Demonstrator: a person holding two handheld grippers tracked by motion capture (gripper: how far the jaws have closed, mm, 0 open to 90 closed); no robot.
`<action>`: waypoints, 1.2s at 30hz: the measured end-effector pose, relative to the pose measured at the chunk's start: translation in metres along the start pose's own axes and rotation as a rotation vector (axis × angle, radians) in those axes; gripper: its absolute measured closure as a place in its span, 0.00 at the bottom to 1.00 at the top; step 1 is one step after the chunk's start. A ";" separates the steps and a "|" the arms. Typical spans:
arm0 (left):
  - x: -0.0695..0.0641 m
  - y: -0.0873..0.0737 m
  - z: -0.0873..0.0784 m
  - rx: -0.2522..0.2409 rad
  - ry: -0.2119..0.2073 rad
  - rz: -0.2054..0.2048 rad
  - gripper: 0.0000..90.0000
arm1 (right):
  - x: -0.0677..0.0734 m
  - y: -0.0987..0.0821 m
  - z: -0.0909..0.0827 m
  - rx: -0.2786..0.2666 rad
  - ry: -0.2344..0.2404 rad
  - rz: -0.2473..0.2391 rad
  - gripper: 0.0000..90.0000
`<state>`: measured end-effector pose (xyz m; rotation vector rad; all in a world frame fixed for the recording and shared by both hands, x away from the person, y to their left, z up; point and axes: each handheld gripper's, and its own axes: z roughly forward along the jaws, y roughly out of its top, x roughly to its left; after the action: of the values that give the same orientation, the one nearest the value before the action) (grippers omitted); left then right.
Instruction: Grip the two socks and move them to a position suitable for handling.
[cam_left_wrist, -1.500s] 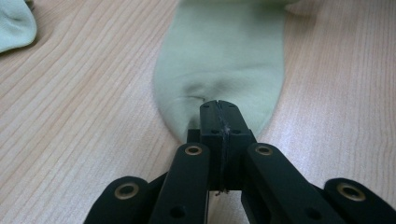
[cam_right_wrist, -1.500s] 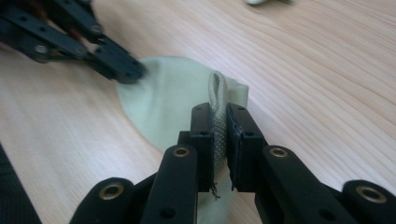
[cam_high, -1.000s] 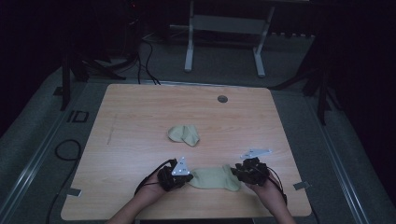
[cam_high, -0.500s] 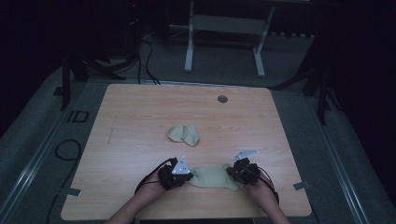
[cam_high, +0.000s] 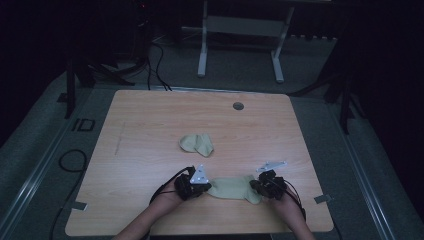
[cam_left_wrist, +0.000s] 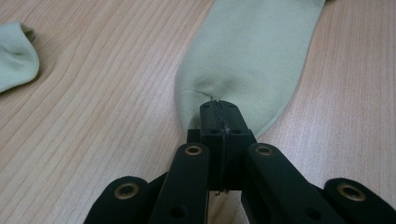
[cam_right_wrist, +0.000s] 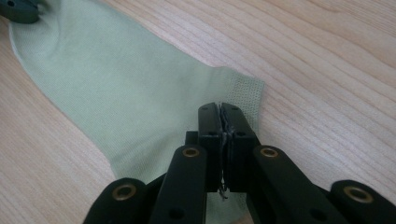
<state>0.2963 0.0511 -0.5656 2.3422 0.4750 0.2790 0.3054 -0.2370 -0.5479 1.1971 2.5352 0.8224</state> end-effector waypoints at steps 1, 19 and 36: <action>0.000 0.000 0.000 0.001 0.000 0.001 0.99 | 0.000 0.000 0.000 -0.001 0.000 0.001 0.97; 0.000 0.000 -0.033 -0.090 0.009 -0.112 0.54 | 0.000 0.030 -0.027 -0.100 0.018 -0.030 0.67; 0.004 -0.050 -0.065 -0.079 0.052 -0.207 0.54 | 0.011 0.110 0.002 -0.071 -0.008 -0.105 0.57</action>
<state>0.2654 0.1266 -0.5533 2.1929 0.7136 0.2554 0.3691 -0.1714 -0.4862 1.0343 2.5154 0.8729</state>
